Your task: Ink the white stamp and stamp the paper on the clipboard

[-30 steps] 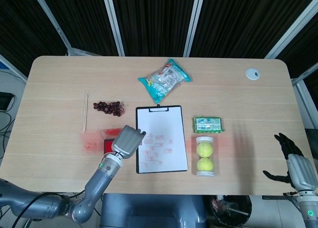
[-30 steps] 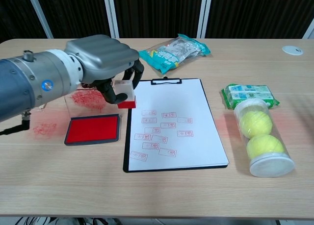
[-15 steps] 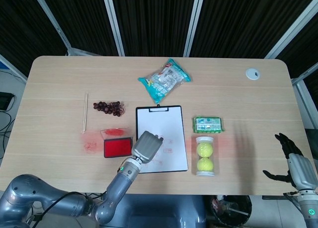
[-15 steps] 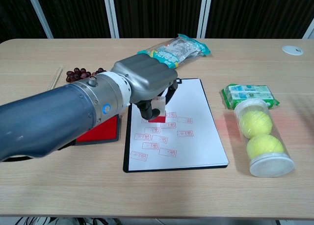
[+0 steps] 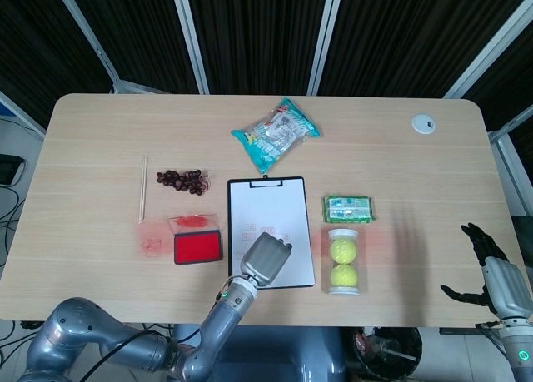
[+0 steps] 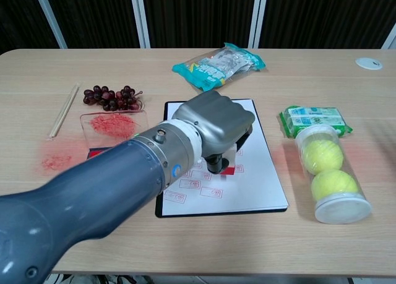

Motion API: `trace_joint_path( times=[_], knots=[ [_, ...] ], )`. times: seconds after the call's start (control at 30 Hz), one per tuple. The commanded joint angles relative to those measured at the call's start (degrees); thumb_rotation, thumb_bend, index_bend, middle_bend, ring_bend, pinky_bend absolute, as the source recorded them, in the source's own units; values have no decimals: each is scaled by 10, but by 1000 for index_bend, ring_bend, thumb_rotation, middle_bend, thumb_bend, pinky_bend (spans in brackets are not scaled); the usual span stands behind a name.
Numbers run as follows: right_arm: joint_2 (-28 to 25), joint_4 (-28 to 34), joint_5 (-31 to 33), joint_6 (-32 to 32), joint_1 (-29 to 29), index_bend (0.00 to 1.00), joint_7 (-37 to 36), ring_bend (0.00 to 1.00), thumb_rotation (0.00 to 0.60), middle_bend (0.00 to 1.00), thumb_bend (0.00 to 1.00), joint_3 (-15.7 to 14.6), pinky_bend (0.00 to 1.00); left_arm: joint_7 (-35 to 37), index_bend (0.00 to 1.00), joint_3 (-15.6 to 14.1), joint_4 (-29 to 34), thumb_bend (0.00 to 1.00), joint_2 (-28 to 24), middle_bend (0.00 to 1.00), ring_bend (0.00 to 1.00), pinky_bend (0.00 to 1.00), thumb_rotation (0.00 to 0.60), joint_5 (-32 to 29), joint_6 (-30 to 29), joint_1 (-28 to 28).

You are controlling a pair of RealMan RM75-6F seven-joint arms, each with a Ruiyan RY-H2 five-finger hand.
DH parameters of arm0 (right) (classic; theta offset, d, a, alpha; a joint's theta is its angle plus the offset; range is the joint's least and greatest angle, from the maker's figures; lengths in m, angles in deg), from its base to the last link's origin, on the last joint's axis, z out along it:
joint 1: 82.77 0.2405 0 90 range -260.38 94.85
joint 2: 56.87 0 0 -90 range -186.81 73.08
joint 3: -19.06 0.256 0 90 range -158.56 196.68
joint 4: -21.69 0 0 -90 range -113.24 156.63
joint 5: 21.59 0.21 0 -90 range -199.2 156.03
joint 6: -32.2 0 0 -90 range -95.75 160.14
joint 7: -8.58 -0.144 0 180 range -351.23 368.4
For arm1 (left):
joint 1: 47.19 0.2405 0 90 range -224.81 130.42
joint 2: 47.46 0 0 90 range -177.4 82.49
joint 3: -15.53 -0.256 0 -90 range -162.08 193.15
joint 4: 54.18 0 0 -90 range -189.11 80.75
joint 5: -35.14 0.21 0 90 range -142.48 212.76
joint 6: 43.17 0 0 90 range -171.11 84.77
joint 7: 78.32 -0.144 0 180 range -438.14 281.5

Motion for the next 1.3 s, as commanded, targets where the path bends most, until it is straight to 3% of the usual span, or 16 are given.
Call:
trace_joint_path(
  times=[0.03,0.43,1.3],
  knots=[
    [0,0,1,-1,0,0,-1,0,600,0,153,0,135,-6,682,5,-15,418,12,732,950,1000,600,-9,12,-11],
    [-1,-1,2,-1,0,0,-6,0,600,0,153,1,135,-25,684,21,-49,418,17,733,950,1000,600,-44,65,-54],
    [-3,0,2,-2,0,0,-11,0,600,0,152,1,135,-11,689,1,-79,418,32,743,950,1000,600,-47,60,-68]
  ],
)
